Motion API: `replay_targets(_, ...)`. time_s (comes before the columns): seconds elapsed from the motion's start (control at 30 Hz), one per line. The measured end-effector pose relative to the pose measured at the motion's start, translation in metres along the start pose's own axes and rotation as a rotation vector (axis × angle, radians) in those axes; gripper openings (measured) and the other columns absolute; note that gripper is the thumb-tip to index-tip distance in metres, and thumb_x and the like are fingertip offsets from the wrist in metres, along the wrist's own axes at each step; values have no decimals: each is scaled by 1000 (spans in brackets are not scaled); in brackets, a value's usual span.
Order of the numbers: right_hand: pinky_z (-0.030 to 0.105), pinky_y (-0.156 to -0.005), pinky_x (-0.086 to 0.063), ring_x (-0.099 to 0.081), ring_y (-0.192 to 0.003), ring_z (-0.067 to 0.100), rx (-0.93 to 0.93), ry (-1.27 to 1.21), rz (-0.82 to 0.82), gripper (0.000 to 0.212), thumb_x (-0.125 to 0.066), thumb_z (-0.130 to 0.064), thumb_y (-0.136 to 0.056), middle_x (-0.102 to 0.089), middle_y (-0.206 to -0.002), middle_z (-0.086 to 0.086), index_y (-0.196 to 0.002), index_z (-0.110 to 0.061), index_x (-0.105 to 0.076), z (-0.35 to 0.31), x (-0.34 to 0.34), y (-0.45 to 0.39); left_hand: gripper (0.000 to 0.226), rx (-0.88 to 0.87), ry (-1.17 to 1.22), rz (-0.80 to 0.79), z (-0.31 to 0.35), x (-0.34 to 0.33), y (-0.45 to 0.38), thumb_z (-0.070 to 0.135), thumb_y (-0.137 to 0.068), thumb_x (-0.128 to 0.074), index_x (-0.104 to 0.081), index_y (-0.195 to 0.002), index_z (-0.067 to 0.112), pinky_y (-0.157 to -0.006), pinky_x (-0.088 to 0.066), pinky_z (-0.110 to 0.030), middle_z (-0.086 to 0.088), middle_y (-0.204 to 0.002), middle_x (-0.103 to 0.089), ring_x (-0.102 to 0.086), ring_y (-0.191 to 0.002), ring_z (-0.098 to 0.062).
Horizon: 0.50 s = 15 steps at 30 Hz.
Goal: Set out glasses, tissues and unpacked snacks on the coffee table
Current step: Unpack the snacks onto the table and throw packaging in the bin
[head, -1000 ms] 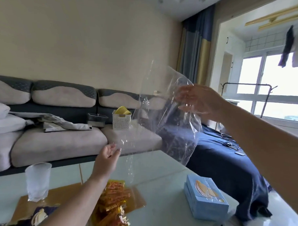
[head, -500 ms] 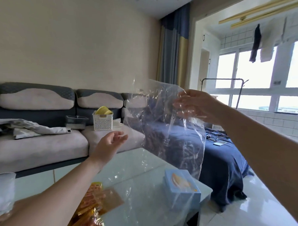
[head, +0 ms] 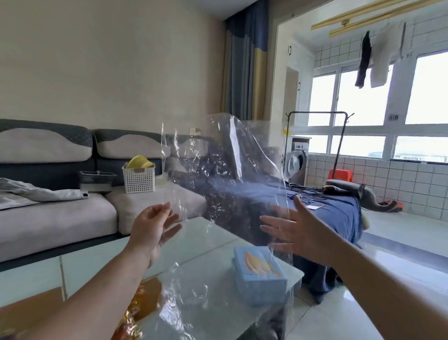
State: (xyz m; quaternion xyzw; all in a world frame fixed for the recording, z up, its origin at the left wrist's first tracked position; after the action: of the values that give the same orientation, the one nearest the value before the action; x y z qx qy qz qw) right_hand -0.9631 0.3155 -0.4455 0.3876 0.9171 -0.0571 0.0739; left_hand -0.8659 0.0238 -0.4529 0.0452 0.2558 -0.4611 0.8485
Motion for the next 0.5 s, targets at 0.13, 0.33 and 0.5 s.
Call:
replay_targets(0.13,44,-82,-56,-68,-101,26,87,23,54,55,-64,-30,-79,-69,-115,13,-130,-11,-52,5,-8,-1,12,42,47,4,1,2,1,10,-94,-53,-53,-82,10,-54,-60,-28,-6,-80,-57,-60,-75,-17)
replay_targets(0.33,35,-69,-59,-73,-79,20,183,10,178,34,-56,-13,-86,-74,-93,11,-118,-1,-58,-13,-12,1,20,104,-80,-172,0,5,13,5,-97,-44,-60,-100,15,-78,-56,-36,-7,-98,-68,-65,-89,-19)
replay_targets(0.5,37,-77,-57,-72,-83,17,186,60,227,20,-52,-17,-93,-73,-94,8,-109,-11,-62,-24,-13,1,26,103,-61,-159,4,11,19,-3,-96,-40,-59,-102,13,-74,-57,-35,-10,-103,-69,-67,-90,-20)
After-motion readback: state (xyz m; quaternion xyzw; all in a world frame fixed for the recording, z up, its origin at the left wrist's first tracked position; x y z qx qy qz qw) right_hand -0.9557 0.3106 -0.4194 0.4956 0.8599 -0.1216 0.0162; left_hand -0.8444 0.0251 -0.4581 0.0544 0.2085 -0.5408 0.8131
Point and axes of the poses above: each hand's wrist, its own y-axis away from the middle knuckle, its own x-axis out of the back of the hand, z = x × y, the point moved 6 cm from there along -y, towards the middle knuckle
